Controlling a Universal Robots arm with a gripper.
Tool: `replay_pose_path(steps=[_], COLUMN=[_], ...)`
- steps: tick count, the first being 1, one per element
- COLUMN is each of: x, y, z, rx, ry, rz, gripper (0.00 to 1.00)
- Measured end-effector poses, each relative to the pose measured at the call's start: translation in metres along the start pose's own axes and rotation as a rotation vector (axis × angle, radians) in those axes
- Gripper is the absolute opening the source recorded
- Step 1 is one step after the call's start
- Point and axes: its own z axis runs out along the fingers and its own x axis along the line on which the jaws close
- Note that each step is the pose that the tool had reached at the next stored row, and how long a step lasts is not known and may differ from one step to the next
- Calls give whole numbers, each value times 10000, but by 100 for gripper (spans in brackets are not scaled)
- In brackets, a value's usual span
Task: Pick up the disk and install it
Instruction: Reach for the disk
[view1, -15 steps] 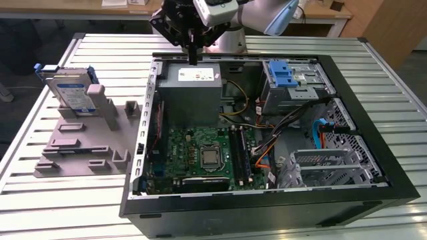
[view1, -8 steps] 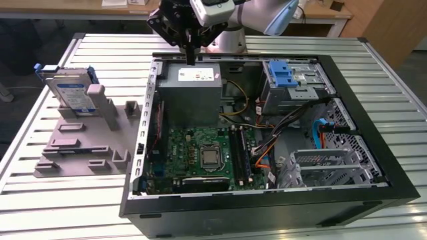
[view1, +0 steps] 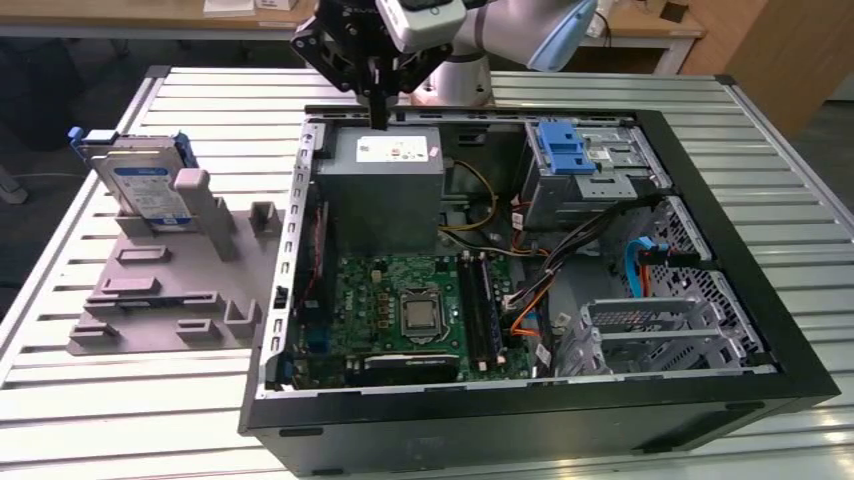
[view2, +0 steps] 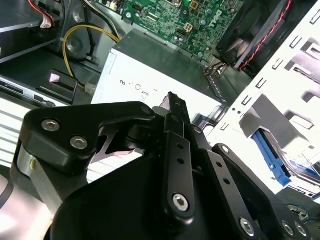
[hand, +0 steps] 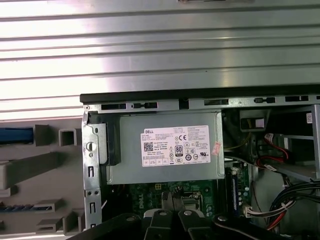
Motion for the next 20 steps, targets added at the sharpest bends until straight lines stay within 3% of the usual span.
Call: replay_pose_path(steps=[20], x=[112], y=[21], z=[-1], rx=[0], ry=[0], rz=[-1], gripper=[11])
